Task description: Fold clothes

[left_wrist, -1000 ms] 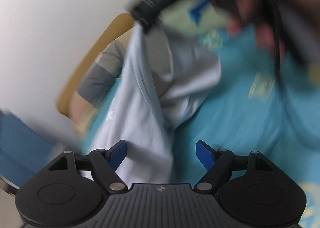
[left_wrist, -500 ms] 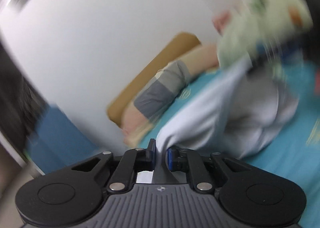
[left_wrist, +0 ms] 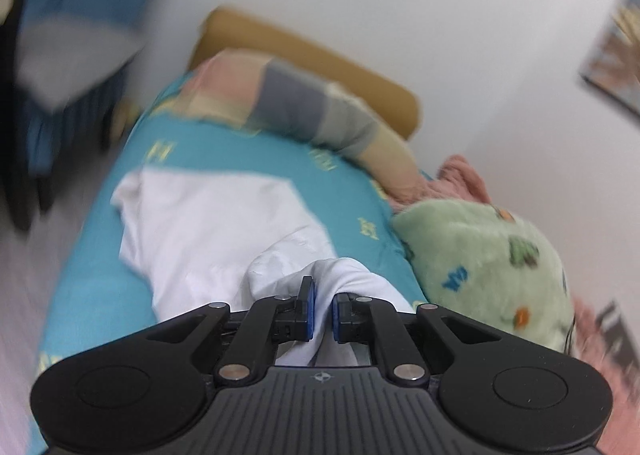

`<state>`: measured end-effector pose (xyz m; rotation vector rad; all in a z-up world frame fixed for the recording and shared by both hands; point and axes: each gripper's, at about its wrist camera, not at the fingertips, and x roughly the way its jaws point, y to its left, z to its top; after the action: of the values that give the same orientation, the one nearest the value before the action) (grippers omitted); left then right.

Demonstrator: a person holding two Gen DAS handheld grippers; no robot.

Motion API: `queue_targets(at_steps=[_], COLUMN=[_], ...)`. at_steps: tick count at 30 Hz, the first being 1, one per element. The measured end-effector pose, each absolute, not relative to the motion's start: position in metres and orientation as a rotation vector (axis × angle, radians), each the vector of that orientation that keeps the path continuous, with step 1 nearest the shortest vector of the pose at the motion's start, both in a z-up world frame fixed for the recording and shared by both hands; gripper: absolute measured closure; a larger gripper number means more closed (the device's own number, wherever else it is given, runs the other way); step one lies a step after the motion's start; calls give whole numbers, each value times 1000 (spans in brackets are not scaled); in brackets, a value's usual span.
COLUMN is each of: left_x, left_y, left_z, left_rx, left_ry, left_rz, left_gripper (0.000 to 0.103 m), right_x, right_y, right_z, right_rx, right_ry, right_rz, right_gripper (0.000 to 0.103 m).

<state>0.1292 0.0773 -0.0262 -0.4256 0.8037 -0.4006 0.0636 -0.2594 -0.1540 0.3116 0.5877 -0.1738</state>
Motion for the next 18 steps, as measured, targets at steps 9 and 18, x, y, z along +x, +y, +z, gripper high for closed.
queue_targets(at_steps=[9,18], left_x=[153,111], left_y=[88,91], left_z=[-57,-20], left_rx=[-336,-131], left_ry=[928,845], left_rz=[-319,-150], left_gripper=[54,19], right_x=[58,63], right_y=[-246,-236], right_z=[-114,-92], right_rx=[239,219], right_ry=[375,296], right_rz=[-114,-33], right_gripper=[0,0])
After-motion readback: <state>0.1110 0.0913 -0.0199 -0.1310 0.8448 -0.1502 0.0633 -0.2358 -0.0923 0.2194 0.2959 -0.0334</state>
